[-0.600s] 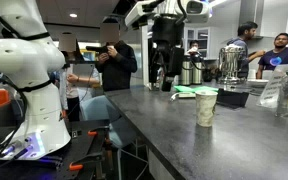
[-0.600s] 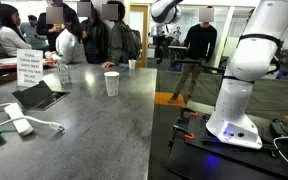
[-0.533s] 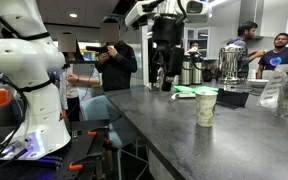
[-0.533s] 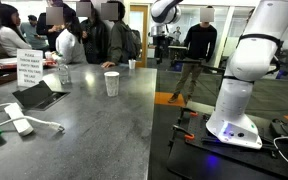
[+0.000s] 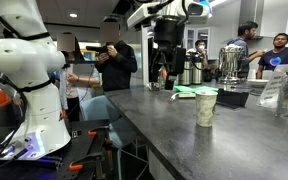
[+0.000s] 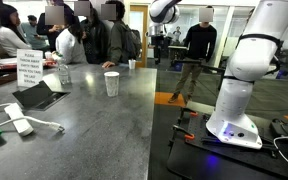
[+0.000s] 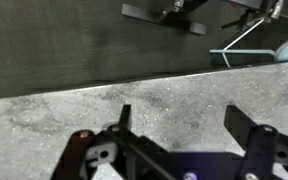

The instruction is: Pick the marker from the cup and put it on the table

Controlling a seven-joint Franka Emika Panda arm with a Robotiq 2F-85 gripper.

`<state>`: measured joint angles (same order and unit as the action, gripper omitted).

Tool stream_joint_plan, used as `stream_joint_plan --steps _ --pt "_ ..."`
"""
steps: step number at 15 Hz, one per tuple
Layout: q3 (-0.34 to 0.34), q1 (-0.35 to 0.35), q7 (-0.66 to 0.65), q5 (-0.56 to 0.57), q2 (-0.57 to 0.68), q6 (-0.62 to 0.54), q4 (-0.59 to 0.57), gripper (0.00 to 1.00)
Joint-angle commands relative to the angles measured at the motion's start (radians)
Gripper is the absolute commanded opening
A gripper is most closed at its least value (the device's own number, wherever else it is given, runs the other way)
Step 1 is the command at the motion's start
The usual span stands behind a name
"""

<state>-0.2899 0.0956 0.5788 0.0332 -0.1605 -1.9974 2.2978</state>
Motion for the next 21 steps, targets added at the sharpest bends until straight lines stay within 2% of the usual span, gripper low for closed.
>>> stream_joint_plan --steps 1,5,8,14,15,16,18,21 --pt "0.048 -0.004 0.076 0.009 0.023 -0.073 -0.010 1.00" --pt "0.095 -0.030 0.212 -0.009 0.095 -0.172 -0.062 1.00" --pt "0.130 -0.031 0.307 -0.028 0.174 -0.207 -0.141 1.00" --pt "0.218 -0.012 0.562 -0.133 0.326 -0.181 -0.316 1.00" --pt "0.233 -0.010 0.598 -0.147 0.345 -0.182 -0.337 0.99" --pt "0.247 -0.007 0.627 -0.154 0.363 -0.177 -0.361 0.93" --pt "0.272 0.000 0.687 -0.162 0.396 -0.163 -0.404 0.88" --pt "0.299 0.008 0.766 -0.155 0.435 -0.144 -0.452 0.85"
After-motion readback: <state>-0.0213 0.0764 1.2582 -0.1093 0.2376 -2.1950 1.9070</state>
